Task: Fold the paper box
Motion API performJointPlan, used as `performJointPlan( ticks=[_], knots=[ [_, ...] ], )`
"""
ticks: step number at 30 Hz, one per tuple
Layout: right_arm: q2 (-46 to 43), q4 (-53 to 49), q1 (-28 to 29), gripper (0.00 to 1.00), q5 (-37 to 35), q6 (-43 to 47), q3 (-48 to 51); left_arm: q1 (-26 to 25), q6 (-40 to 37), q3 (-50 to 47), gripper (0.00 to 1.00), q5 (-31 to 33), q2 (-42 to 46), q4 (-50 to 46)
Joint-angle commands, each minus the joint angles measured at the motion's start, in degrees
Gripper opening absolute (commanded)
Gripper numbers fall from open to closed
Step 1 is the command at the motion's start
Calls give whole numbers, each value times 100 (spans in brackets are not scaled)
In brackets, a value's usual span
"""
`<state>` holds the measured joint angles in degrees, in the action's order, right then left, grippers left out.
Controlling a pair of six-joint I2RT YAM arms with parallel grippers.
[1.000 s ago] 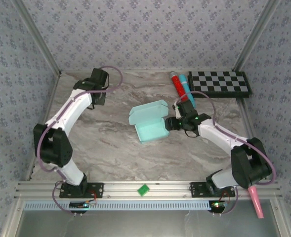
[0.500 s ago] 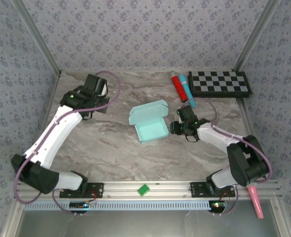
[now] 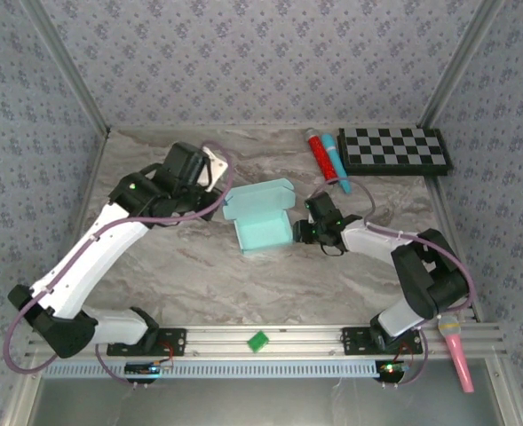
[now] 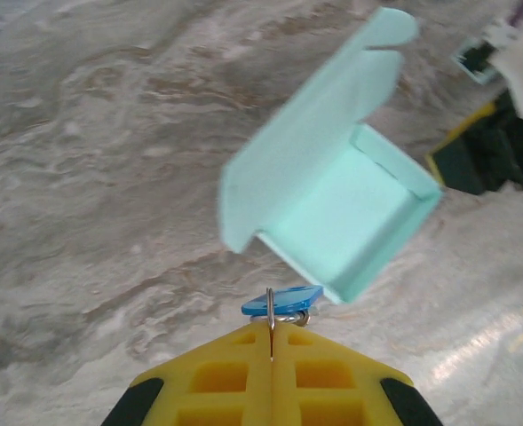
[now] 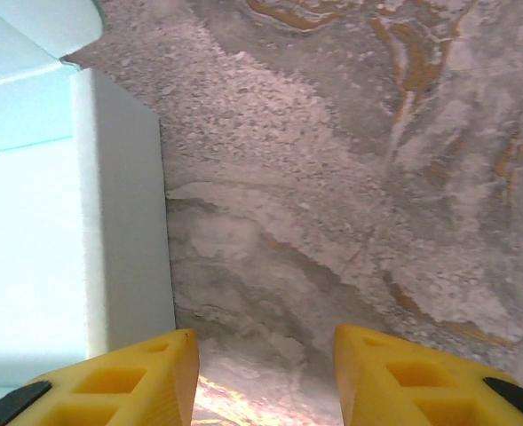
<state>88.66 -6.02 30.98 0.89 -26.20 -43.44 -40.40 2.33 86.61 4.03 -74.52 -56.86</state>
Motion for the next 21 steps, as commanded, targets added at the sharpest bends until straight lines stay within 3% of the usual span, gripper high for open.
performJointPlan(
  ticks=[1,12,21],
  knots=[
    [160,-84,141,46,15,-118,-63,-183,-130,143,0,-341,-238,84],
    [-179,-130,263,46,-345,-88,-78,-554,6,-390,0,-658,-1069,899],
    [-677,-284,203,46,-657,-91,99,-600,14,-729,0,-259,-1782,1423]
  ],
)
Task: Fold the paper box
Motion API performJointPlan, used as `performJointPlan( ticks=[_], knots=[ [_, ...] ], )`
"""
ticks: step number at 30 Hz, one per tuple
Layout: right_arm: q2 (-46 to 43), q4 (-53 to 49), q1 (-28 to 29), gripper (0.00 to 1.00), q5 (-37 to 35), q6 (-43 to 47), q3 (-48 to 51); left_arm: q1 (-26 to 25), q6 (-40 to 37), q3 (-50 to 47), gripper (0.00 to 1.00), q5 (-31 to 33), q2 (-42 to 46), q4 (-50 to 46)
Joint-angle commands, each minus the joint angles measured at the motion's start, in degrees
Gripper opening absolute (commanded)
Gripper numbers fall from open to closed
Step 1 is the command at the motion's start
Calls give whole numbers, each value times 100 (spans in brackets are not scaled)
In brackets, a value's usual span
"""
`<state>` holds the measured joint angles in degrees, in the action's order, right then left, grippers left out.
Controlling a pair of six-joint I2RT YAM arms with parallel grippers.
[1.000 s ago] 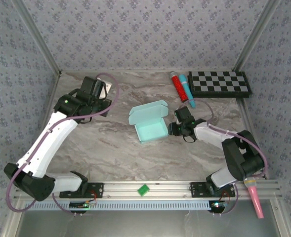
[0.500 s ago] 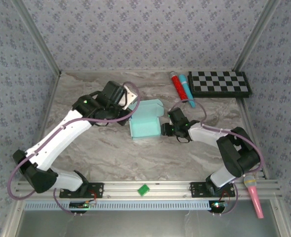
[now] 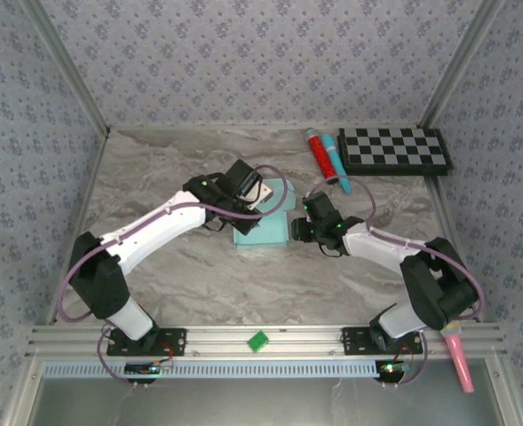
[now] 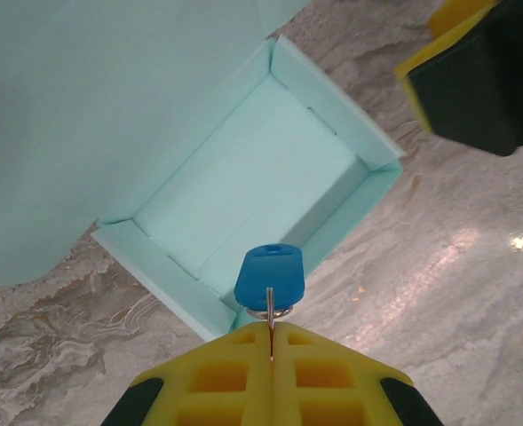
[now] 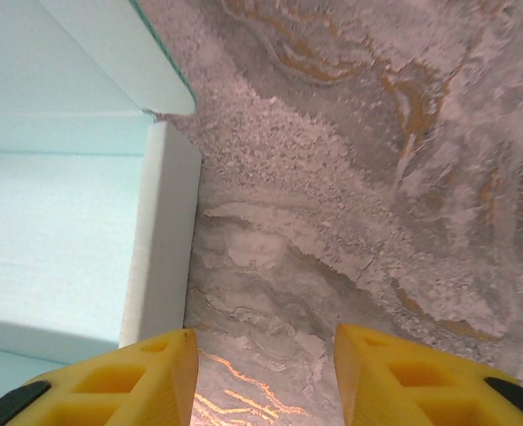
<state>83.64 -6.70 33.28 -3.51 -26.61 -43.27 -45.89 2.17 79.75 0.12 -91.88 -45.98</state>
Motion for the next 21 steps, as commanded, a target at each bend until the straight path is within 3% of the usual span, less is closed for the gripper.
performJointPlan(
  ticks=[1,21],
  knots=[
    [-202,-230,-43,46,-228,-54,90,-48,33,-96,0,170,-105,422],
    [-319,-316,-188,48,-247,-60,198,-104,-156,357,0,171,-1435,380]
  ],
)
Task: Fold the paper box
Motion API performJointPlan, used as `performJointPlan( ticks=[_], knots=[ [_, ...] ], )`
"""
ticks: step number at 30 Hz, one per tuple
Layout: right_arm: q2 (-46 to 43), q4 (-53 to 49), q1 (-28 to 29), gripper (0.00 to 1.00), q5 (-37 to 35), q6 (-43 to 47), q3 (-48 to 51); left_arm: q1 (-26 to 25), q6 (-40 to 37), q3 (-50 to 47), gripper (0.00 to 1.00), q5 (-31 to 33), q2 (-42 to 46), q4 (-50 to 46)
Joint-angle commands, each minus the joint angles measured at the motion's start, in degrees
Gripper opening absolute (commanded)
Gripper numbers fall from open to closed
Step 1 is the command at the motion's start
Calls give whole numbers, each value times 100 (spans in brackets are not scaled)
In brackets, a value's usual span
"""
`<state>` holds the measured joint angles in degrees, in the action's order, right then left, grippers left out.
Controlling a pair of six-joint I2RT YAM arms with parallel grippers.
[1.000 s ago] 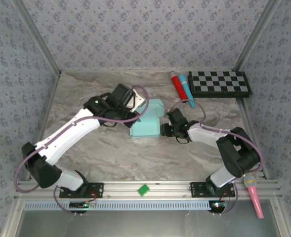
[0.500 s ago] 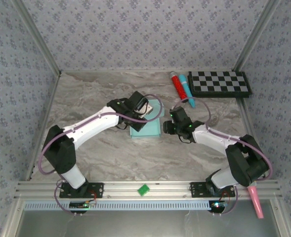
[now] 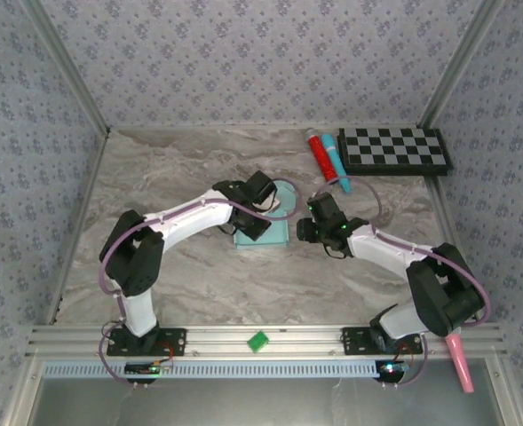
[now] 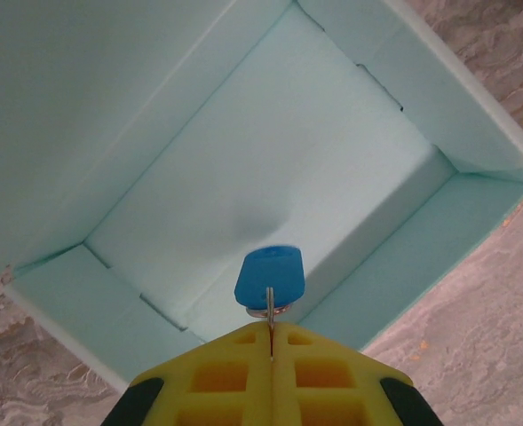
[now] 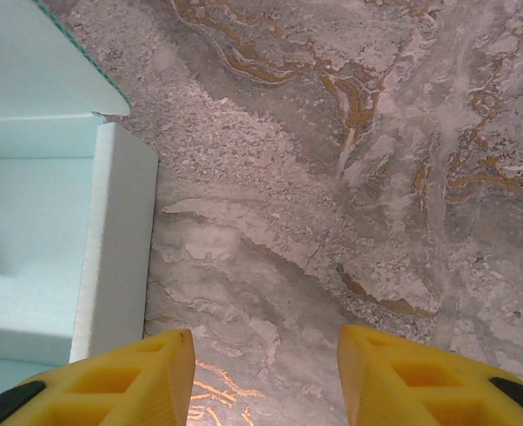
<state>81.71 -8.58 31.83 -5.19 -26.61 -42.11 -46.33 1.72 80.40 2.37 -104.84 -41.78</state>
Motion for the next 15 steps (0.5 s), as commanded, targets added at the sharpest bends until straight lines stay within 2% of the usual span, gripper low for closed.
performJointPlan(
  ticks=[1,9,15],
  knots=[
    [-129,-133,-46,48,-77,-56,88,-54,-101,353,0,-40,-219,-78],
    [-133,-170,-95,49,-30,-62,93,-52,-126,632,4,-173,-566,-79],
    [-145,-173,-140,49,-8,-46,120,-60,-133,797,11,-249,-718,-123]
  ],
)
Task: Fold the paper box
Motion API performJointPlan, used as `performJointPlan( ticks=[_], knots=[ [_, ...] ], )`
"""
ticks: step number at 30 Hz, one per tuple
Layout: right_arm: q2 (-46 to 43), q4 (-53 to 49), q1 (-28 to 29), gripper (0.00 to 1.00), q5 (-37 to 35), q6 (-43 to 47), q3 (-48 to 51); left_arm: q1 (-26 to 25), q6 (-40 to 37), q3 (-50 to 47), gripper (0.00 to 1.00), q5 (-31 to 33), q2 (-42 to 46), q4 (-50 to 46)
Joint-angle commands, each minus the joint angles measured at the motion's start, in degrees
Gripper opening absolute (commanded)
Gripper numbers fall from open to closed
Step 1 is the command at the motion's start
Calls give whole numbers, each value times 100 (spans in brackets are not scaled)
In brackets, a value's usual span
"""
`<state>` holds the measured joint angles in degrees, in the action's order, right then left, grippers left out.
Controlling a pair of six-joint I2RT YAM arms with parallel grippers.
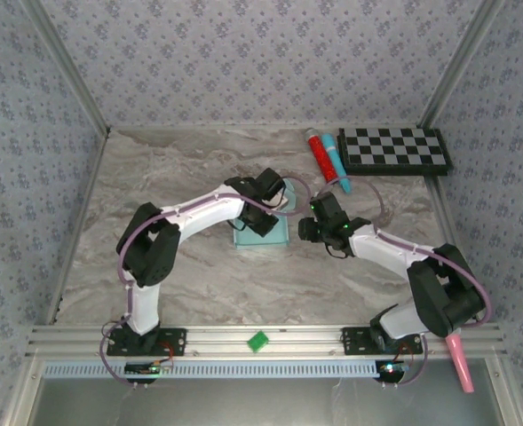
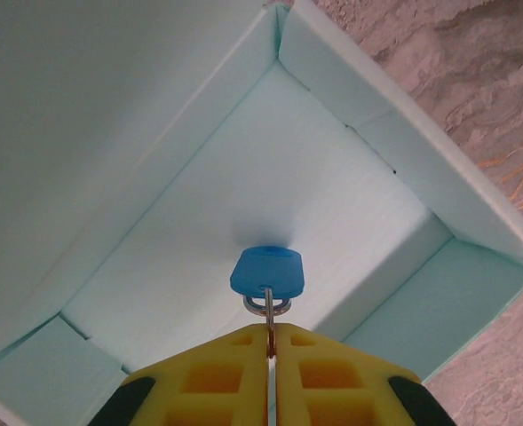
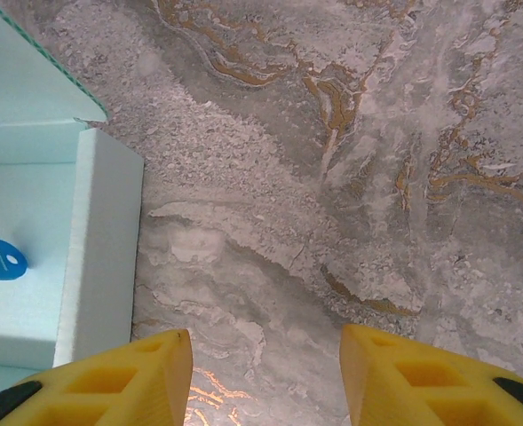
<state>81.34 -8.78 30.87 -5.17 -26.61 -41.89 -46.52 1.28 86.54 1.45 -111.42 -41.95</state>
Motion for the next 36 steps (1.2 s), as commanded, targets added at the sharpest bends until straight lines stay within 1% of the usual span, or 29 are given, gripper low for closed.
performJointPlan(
  ticks=[1,4,7,11,15,16,19,22,26,30,33,36],
  knots=[
    [-104,-145,-43,49,0,-50,102,-35,-97,171,13,-180,-56,-68],
    [-105,-153,-55,49,3,-51,111,-39,-97,194,20,-163,-68,-71],
    [-108,-145,-64,50,-9,-50,100,-38,-115,159,22,-189,-1,-53],
    [-110,-152,-73,50,-3,-39,78,-32,-123,-109,27,-85,332,161],
    [-133,-175,-88,50,-32,-38,59,-37,-76,-447,28,272,766,267],
    [-136,-177,-84,50,-28,-29,50,-39,-60,-540,28,353,896,500],
    [-175,-264,-90,50,-36,-17,-2,-35,-28,-832,29,517,1355,695],
    [-258,-299,-106,50,-19,147,-69,-31,37,-1102,32,757,1823,852],
    [-341,-353,-133,52,30,507,-263,43,130,-1410,33,980,2475,942],
    [-343,-613,-184,53,282,877,-584,168,256,-1660,41,1238,3106,914],
    [-313,-872,-265,54,489,1233,-889,340,388,-1816,45,1394,3550,826],
    [-285,-1129,-390,57,761,1682,-1199,659,503,-2042,48,1260,3935,813]
  ],
)
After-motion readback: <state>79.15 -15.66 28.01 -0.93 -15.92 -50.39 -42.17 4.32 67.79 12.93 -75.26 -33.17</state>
